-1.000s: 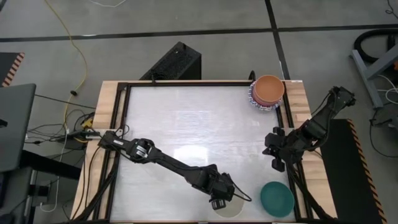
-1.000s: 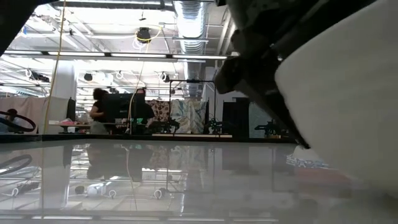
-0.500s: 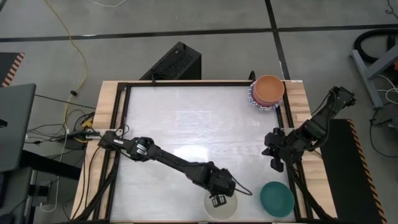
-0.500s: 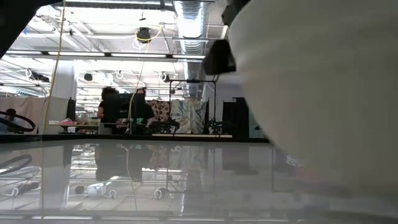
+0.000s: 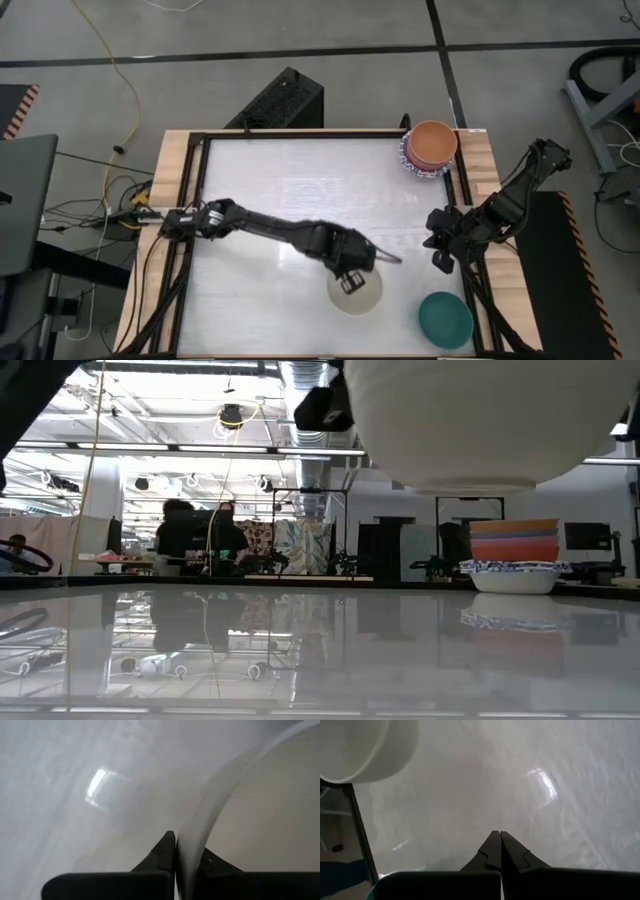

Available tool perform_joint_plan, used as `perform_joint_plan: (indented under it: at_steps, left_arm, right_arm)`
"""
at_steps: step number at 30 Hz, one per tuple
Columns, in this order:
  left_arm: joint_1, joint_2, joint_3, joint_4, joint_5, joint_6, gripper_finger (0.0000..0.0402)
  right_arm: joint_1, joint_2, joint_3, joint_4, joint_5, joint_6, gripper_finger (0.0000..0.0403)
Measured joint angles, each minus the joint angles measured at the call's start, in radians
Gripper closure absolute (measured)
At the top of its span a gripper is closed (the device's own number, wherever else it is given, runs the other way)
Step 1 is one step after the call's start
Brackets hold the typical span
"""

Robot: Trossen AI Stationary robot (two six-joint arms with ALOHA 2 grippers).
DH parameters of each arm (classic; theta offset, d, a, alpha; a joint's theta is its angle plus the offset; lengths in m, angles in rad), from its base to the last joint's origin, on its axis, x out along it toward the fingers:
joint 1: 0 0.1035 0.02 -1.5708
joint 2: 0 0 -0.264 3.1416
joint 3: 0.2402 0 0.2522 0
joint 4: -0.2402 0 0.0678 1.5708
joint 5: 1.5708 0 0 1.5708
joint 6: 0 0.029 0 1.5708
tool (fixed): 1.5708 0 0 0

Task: Nest bowls inside each other
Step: Stack the white bowl on top of the brown bowl

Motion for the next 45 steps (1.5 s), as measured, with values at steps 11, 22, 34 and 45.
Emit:
perform_joint_plan:
  at_steps: [11, 22, 34, 45]
  left_arm:
    - [0.133, -0.001, 0.000, 0.029, 0.205, 0.102, 0.0401]
    - [0.261, -0.001, 0.000, 0.154, 0.330, 0.302, 0.0401]
    - [0.340, 0.000, 0.000, 0.155, 0.336, 0.543, 0.0401]
    - [0.378, 0.000, 0.000, 0.133, 0.338, 0.799, 0.0401]
  right_arm:
    - [-0.005, 0.000, 0.000, 0.066, 0.053, -0.132, 0.0394]
    - [-0.009, 0.000, 0.000, 0.166, 0.057, -0.562, 0.0394]
    - [-0.204, 0.000, 0.000, 0.292, 0.063, -0.973, 0.0336]
    - [-0.410, 0.015, 0.004, 0.506, -0.080, -1.295, 0.0227]
